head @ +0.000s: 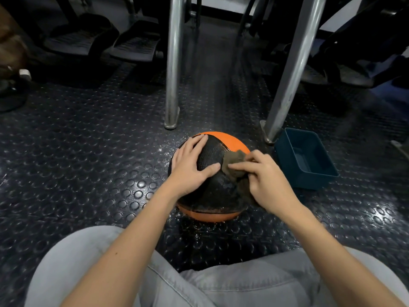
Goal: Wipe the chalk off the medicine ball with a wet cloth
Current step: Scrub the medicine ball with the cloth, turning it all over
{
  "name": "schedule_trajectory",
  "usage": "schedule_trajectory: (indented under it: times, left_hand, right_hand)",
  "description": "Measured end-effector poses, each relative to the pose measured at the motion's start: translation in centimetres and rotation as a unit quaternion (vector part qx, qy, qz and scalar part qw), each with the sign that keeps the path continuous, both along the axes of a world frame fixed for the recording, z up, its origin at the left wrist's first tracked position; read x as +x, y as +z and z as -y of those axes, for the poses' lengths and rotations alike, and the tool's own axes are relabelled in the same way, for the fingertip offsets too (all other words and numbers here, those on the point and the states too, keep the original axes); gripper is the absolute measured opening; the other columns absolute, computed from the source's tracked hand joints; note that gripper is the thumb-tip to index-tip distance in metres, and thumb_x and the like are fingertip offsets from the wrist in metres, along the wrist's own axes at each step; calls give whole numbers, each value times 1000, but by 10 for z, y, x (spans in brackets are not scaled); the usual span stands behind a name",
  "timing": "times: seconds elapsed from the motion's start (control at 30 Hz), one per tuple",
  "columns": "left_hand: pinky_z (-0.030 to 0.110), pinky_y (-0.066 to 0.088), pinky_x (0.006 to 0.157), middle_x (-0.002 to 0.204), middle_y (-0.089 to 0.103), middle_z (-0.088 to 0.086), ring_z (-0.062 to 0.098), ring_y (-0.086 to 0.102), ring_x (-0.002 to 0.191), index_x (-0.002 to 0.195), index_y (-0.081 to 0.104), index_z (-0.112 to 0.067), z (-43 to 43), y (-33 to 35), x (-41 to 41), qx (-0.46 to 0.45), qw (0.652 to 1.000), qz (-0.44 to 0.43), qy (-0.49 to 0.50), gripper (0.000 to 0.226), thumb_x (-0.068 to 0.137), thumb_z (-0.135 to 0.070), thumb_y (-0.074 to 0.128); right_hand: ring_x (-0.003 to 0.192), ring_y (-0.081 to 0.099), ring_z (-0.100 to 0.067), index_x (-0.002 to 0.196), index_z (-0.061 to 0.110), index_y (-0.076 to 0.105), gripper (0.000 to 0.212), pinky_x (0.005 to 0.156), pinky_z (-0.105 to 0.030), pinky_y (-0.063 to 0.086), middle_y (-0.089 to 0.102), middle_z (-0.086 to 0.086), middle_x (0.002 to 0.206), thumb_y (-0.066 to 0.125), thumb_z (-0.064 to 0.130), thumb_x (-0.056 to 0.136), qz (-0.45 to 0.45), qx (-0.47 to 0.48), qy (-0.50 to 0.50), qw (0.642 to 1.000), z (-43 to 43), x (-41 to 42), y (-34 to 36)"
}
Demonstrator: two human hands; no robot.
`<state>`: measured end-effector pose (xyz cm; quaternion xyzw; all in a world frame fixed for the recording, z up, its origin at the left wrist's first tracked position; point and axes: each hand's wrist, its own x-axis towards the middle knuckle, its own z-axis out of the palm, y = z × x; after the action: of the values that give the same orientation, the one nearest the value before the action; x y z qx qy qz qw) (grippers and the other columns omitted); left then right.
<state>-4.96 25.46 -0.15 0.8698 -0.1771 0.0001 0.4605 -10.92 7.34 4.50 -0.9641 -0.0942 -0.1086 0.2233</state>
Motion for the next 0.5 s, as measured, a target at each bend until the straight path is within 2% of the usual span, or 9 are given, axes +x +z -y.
schedule_trajectory:
  times: [0.1, 0.17, 0.27, 0.3, 0.37, 0.43, 0.5]
  left_hand:
    - [29, -1, 114, 156, 14, -14, 7, 5, 143, 149, 19, -30, -3, 1, -1, 16, 1000, -5, -15, 92, 68, -66, 43]
    - [33, -1, 116, 157, 11, -13, 9, 3, 144, 150, 16, -29, -4, 0, -5, 27, 1000, -10, -12, 87, 72, -59, 43]
    - [30, -1, 114, 157, 12, -11, 11, 3, 145, 150, 15, -28, -2, -2, -5, 35, 999, -3, 14, 89, 72, -64, 38]
    - [29, -1, 114, 157, 12, -11, 11, 3, 145, 151, 14, -27, -2, -3, -4, 34, 999, -3, 22, 90, 72, -66, 37]
    - [31, -2, 115, 157, 12, -10, 12, 2, 145, 151, 14, -27, -3, -6, -1, 30, 999, -9, 34, 88, 74, -62, 37]
    - [34, -6, 115, 157, 11, -11, 12, -1, 145, 151, 14, -27, -2, -5, 2, 19, 999, -24, 40, 86, 74, -60, 36]
    - [34, -9, 114, 158, 9, -12, 11, -5, 145, 150, 15, -28, 0, -4, 2, 11, 999, -31, 40, 85, 74, -60, 36]
  right_hand:
    - [99, 44, -24, 111, 23, 69, 48, 86, -37, 42, 54, -5, 106, 43, -8, 85, 6, -34, -6, 999, -9, 27, 6]
    - [101, 44, -27, 114, 25, 67, 49, 88, -42, 42, 53, -6, 108, 41, -6, 86, 3, -67, -9, 998, -18, 56, 14]
    - [100, 43, -29, 114, 24, 67, 49, 88, -45, 42, 53, -8, 108, 40, -6, 86, 2, -83, -5, 997, -26, 73, 15]
    - [96, 43, -29, 113, 23, 68, 50, 86, -44, 42, 53, -9, 107, 39, -6, 84, 25, -79, 9, 996, -24, 64, 10]
    - [89, 42, -24, 105, 20, 72, 50, 83, -33, 41, 57, -6, 104, 36, -4, 80, 92, -31, 47, 994, -16, 29, -12]
    - [89, 41, -20, 98, 19, 74, 49, 85, -16, 34, 56, 1, 105, 33, 1, 79, 111, 30, 59, 992, 1, 3, -34]
    - [95, 45, -25, 98, 19, 73, 51, 85, -10, 29, 53, 2, 102, 34, -7, 80, 81, 94, -55, 991, 22, 15, -41]
